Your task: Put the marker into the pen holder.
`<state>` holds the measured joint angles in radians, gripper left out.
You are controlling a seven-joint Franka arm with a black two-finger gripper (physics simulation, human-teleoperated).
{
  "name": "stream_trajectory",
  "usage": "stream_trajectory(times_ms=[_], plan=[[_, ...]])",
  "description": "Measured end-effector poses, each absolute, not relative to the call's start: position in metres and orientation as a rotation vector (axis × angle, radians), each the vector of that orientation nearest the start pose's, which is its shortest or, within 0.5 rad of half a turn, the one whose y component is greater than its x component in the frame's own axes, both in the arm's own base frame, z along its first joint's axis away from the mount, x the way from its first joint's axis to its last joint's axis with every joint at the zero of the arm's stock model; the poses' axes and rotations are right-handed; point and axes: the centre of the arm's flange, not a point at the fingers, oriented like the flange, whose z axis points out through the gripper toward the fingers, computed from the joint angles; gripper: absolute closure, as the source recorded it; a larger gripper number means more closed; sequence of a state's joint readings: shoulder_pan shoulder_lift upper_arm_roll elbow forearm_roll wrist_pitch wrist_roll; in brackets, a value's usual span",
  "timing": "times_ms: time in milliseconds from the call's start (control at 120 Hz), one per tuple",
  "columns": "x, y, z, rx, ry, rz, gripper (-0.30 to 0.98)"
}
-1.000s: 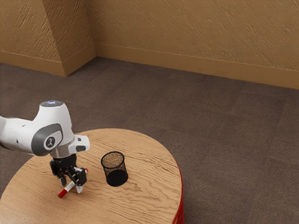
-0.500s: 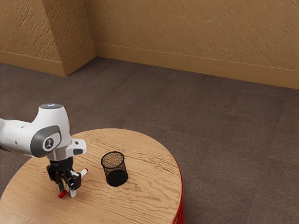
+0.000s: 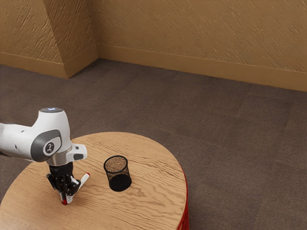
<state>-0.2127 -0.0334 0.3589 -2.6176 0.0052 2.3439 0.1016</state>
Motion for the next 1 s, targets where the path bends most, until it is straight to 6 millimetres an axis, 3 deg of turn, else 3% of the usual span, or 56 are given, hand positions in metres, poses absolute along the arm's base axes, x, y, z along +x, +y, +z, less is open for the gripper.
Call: stream_trajectory(times_ms=[200, 300, 483, 650, 808, 1000], plan=[[0.401, 0.058, 0.243, -3.154, -0.061, 0.384, 0.65], [0.404, 0.058, 0.256, -3.164, -0.059, 0.356, 0.66], [0.417, 0.032, 0.316, -3.170, 0.048, 0.225, 0.67], [0.422, 0.045, 0.360, -3.157, 0.003, 0.173, 0.67], [0.448, 0.012, 0.418, -3.112, 0.078, 0.139, 0.68], [0.459, -0.022, 0.473, -3.073, 0.111, 0.169, 0.68]])
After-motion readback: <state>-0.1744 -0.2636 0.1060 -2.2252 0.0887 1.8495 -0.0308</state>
